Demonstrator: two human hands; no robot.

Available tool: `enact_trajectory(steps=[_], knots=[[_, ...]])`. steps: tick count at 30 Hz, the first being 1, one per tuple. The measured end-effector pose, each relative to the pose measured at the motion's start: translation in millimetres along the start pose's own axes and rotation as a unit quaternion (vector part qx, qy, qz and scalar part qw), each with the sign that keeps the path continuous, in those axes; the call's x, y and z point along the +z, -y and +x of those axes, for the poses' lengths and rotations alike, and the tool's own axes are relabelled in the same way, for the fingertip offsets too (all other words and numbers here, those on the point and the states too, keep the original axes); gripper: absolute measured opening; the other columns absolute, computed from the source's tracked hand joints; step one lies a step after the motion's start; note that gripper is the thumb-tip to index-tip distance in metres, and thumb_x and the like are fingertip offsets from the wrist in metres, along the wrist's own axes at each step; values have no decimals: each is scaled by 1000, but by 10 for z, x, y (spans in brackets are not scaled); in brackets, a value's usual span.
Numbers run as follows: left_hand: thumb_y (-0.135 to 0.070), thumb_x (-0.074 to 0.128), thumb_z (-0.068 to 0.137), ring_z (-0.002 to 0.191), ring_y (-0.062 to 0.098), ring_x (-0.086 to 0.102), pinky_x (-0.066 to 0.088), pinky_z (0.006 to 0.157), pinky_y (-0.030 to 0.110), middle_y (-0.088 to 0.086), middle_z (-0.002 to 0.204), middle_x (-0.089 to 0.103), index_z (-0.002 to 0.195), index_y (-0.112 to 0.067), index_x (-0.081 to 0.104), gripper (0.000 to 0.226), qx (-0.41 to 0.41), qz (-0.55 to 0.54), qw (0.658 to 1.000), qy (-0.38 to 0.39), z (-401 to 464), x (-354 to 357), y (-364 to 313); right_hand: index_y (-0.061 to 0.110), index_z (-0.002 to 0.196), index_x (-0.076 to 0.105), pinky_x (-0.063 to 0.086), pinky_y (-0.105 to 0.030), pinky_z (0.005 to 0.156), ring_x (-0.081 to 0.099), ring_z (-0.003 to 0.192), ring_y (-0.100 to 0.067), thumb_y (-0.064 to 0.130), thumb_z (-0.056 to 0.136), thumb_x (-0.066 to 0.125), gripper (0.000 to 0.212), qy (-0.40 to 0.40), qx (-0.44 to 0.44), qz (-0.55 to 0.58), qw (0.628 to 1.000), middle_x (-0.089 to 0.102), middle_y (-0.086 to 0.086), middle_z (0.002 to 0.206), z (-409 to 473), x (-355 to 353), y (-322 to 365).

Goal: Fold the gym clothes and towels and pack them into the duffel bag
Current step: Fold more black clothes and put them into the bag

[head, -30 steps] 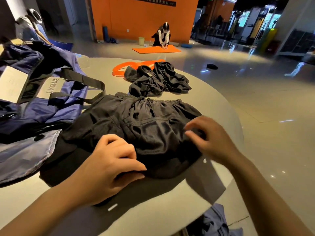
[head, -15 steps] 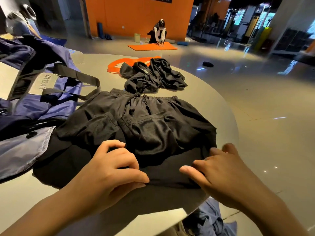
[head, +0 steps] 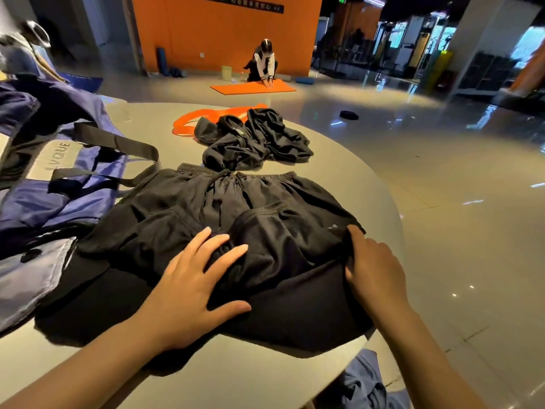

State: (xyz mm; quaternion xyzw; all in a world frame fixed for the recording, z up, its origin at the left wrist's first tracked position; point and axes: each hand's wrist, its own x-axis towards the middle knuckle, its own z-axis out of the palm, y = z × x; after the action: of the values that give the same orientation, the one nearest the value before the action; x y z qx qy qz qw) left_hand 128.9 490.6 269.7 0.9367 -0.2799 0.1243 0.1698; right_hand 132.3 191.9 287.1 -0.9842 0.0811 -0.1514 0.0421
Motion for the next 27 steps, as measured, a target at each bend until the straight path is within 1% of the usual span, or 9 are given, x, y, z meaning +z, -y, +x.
enact_trajectory(steps=[5,8,11,13,15,18,22,24,27], knots=[[-83,27,81,145,23,13,33,103,53,2,151,27,146,-37,26,79,25,49,998,-11,320,-71,353,11,114,42,32,-30,60,46,70,-24,22,98,42,19,-37,25,44,998,59,-10,91,277,30,40],[-80,29,82,144,26,17,36,102,57,5,151,30,145,-33,33,78,37,52,998,-16,413,-115,435,12,115,40,32,-30,58,45,69,-22,24,98,44,22,-31,4,15,999,58,-9,91,349,12,66],[-68,34,89,143,30,23,32,104,57,9,148,36,141,-28,44,65,100,89,990,-45,380,-162,370,9,111,49,33,-28,51,45,58,-25,16,89,59,25,-58,-28,-18,998,60,-11,81,358,-18,6],[-53,39,94,139,33,31,31,107,54,11,143,45,129,-25,58,49,173,119,975,-76,314,-197,283,8,91,56,24,-20,44,37,45,-24,9,76,72,22,-115,-44,-7,992,56,-10,64,304,-102,-66],[-43,38,98,135,31,39,31,108,52,10,133,56,106,-23,70,38,231,135,958,-105,281,-244,183,10,80,57,20,-14,45,36,41,-22,12,77,71,15,-162,-45,26,985,55,-6,59,242,-188,-174],[-38,43,97,122,18,53,31,109,49,-3,104,69,87,-23,71,33,266,107,950,-123,246,-333,24,12,87,62,24,-11,49,41,45,-15,24,89,59,13,-181,-32,73,980,60,-3,64,168,-276,-330],[-33,53,95,81,11,66,38,102,43,-8,77,64,81,-24,70,24,309,83,939,-130,94,-377,-214,13,116,58,35,-17,55,54,62,-18,28,91,59,29,-139,19,97,985,69,-8,91,74,-255,-512],[-28,57,94,76,10,63,38,102,41,-8,73,59,81,-25,66,16,332,78,932,-121,-37,-330,-370,8,123,56,45,-25,58,60,69,-26,18,82,72,45,-154,-25,51,986,67,-14,97,38,-212,-537],[-28,51,98,90,10,63,40,100,39,-8,83,61,92,-26,61,12,340,52,931,-118,-149,-314,-512,1,112,64,53,-37,54,62,71,-36,8,66,83,50,-170,-175,-63,968,65,-21,97,73,-88,-530]])
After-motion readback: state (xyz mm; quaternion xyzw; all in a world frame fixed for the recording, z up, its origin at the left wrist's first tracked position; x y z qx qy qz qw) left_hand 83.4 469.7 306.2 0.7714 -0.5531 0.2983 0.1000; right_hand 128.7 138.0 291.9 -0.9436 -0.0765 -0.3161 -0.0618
